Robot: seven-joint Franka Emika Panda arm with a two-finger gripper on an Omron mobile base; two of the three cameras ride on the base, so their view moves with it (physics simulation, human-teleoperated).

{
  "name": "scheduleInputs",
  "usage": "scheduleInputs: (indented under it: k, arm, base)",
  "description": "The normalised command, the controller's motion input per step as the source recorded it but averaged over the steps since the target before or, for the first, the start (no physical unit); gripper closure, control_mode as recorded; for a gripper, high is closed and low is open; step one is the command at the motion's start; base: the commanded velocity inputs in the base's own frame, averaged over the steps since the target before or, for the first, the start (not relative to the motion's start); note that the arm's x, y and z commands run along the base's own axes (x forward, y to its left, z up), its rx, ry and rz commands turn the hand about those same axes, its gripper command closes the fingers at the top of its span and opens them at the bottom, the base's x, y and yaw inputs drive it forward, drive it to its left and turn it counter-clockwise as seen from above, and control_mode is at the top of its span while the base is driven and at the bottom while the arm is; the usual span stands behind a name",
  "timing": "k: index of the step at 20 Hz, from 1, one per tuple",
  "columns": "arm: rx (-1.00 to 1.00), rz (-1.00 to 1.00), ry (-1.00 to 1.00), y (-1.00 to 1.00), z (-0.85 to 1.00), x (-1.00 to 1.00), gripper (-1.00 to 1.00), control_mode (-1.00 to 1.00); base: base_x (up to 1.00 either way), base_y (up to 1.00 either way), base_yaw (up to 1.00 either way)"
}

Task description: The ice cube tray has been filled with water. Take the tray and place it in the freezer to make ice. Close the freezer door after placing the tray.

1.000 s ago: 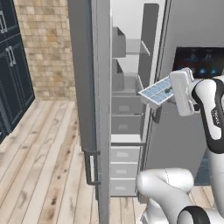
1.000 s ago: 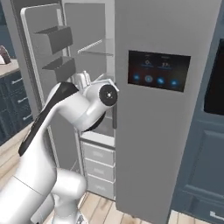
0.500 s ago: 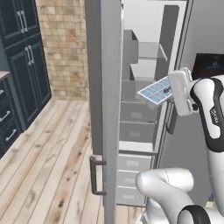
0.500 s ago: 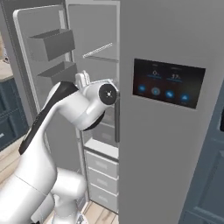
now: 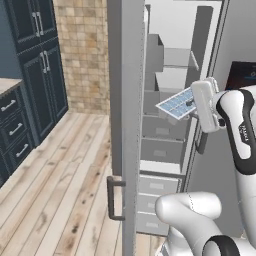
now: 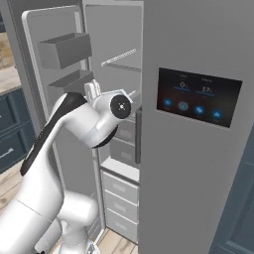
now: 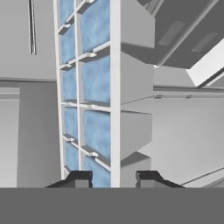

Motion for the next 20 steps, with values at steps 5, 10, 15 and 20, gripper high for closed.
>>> scheduleInputs:
  k: [5, 10, 15, 20]
  arm:
    - [0.00, 0.00, 0.00, 0.00, 0.00, 0.00, 1.00, 1.00]
    - [0.00, 0.00, 0.00, 0.00, 0.00, 0.00, 1.00, 1.00]
    - [-0.02, 0.00, 0.00, 0.00, 0.00, 0.00, 1.00, -1.00]
    - [0.00, 0.02, -0.07, -0.01, 0.31, -0.12, 1.00, -1.00]
  base:
    - [0.00, 0.00, 0.03]
    - [0.00, 0.04, 0.00]
    - [0.00, 0.01, 0.00]
    - [0.00, 0.00, 0.00]
